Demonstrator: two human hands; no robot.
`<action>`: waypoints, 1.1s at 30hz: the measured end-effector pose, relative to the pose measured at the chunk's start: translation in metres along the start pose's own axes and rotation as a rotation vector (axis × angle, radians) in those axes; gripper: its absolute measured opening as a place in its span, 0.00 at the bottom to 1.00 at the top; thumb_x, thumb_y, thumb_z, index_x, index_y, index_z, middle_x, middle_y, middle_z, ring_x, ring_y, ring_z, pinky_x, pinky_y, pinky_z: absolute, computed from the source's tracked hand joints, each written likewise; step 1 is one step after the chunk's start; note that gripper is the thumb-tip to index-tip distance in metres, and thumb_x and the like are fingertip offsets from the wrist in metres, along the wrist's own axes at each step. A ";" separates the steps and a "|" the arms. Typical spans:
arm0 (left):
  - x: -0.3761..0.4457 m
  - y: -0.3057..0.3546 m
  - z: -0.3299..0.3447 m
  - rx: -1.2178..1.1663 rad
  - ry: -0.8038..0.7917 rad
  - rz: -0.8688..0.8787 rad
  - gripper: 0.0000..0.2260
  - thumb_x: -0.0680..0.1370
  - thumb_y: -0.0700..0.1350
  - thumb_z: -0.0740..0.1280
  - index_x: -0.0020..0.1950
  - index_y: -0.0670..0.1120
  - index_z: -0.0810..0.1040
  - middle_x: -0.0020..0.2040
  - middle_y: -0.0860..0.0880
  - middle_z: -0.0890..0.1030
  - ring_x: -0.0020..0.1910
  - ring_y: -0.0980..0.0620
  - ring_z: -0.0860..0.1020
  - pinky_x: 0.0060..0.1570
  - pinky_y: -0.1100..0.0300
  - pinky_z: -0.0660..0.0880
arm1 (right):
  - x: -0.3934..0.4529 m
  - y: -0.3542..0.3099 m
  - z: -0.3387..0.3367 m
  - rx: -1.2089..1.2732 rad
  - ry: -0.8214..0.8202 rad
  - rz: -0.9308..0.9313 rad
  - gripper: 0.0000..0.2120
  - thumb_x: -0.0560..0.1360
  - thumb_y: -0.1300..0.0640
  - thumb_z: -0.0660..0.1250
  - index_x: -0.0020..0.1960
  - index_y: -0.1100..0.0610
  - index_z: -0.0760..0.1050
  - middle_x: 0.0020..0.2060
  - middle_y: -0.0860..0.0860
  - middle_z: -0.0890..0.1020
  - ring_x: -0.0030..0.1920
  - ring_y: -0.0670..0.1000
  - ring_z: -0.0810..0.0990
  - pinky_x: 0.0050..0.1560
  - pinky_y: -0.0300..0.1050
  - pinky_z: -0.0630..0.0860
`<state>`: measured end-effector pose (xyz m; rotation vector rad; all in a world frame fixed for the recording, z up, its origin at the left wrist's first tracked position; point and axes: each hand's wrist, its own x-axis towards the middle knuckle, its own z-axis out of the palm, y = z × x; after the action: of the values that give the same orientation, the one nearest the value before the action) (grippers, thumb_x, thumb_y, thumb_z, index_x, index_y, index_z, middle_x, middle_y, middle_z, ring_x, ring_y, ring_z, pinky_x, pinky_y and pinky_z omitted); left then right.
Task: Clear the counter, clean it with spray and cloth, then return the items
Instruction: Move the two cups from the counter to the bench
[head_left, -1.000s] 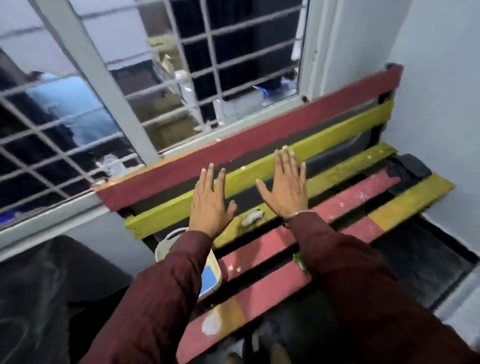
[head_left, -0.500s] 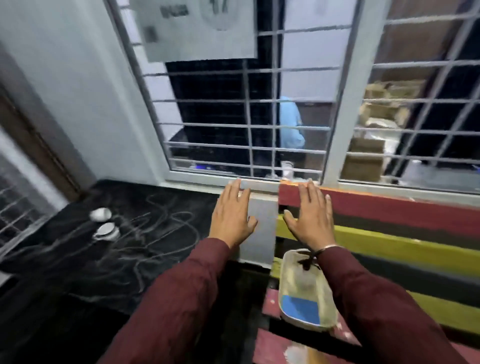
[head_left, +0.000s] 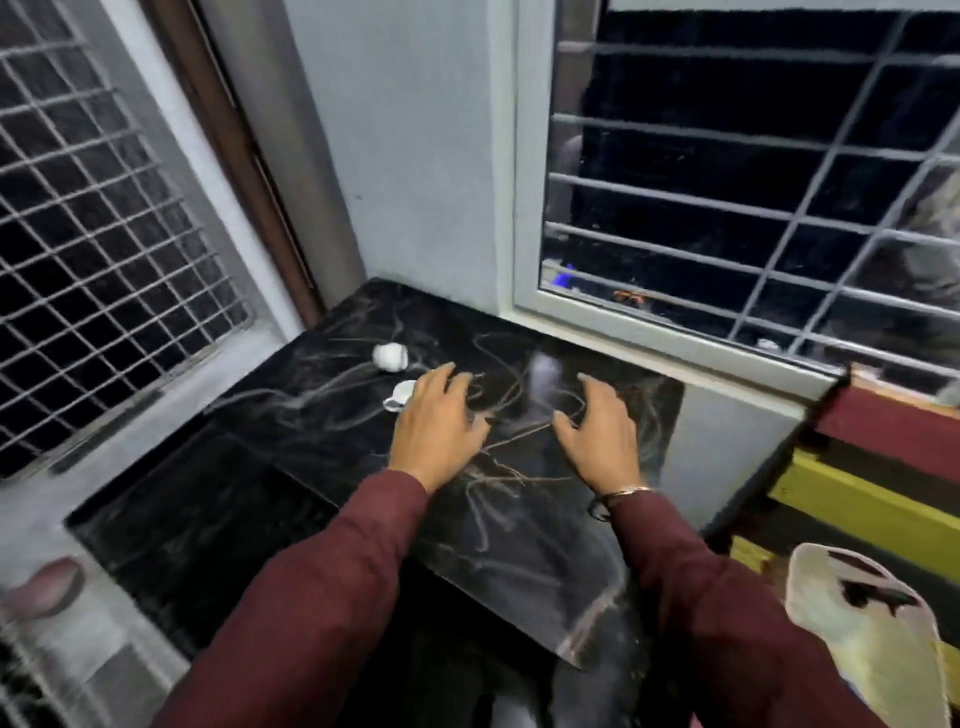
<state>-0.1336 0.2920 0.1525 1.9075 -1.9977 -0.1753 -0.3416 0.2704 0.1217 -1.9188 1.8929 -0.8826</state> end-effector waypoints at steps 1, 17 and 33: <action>-0.001 -0.007 -0.002 0.000 0.006 0.002 0.26 0.76 0.50 0.68 0.73 0.43 0.72 0.76 0.43 0.69 0.75 0.42 0.65 0.73 0.48 0.66 | 0.000 -0.004 0.007 0.022 -0.015 0.004 0.29 0.72 0.51 0.69 0.70 0.59 0.66 0.66 0.57 0.73 0.65 0.58 0.72 0.62 0.56 0.70; 0.136 -0.232 0.012 0.122 -0.175 -0.143 0.26 0.75 0.48 0.70 0.72 0.42 0.73 0.74 0.41 0.70 0.73 0.40 0.67 0.70 0.49 0.66 | 0.132 -0.108 0.256 0.059 -0.484 0.060 0.38 0.65 0.43 0.71 0.69 0.57 0.64 0.62 0.59 0.72 0.62 0.62 0.72 0.59 0.57 0.72; 0.304 -0.340 0.105 0.063 -0.537 0.045 0.32 0.72 0.49 0.75 0.73 0.47 0.69 0.68 0.44 0.74 0.65 0.38 0.73 0.60 0.47 0.73 | 0.154 -0.118 0.350 -0.146 -0.558 0.198 0.37 0.63 0.35 0.58 0.71 0.46 0.61 0.68 0.51 0.68 0.61 0.60 0.75 0.56 0.57 0.75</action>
<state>0.1444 -0.0495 -0.0057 2.0034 -2.3981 -0.6830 -0.0435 0.0593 -0.0416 -1.7689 1.7831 -0.1256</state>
